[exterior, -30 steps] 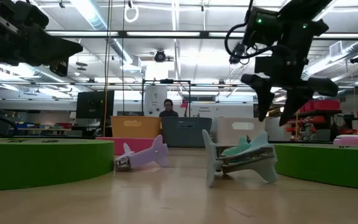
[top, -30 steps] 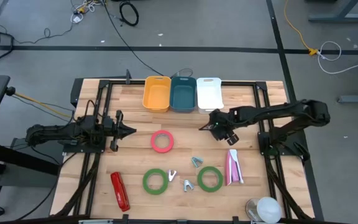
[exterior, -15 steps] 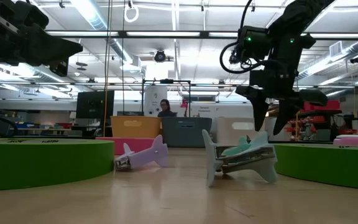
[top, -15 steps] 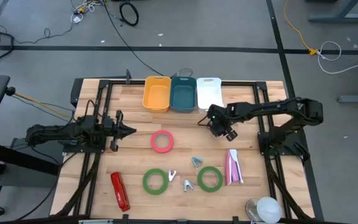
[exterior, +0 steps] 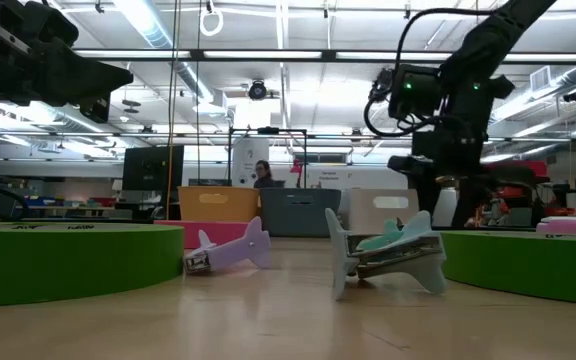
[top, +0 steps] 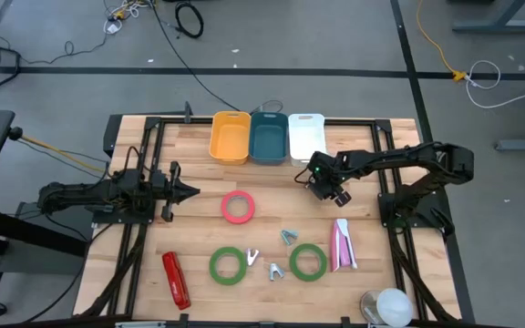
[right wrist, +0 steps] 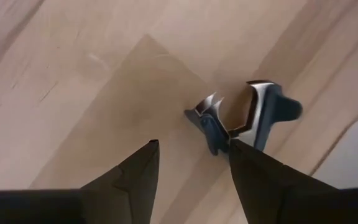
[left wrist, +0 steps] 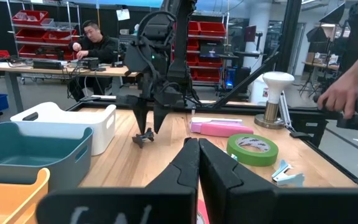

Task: Pick and place Stapler, Stapler remover, tape
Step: Put the black staple remover into the white bin

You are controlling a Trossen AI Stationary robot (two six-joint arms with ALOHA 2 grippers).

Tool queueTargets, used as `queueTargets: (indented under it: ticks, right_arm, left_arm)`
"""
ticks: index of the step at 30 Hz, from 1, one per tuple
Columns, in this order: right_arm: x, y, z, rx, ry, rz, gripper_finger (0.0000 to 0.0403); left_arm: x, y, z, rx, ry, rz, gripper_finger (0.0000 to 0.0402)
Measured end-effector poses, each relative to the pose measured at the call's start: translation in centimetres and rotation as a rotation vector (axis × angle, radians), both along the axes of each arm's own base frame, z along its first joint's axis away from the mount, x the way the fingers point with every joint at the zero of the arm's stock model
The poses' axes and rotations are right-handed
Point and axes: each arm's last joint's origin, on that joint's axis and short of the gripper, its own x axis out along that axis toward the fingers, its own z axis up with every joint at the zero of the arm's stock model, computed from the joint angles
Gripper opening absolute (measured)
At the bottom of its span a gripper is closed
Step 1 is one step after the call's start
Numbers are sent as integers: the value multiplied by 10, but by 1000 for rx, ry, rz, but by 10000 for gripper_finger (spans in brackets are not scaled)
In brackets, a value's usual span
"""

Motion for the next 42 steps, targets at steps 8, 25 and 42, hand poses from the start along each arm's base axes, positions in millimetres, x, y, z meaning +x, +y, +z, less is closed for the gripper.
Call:
queueTargets:
  ticks: [8,25,42]
  right_arm:
    - [-1,0,-4,-31,-32,-23,194]
    - [-3,1,9,-32,-103,-35,192]
    - [-3,1,9,-21,-104,-32,52]
  left_arm:
    - [0,0,0,0,0,0,10]
    - [0,0,0,0,0,0,10]
    - [0,0,0,0,0,0,10]
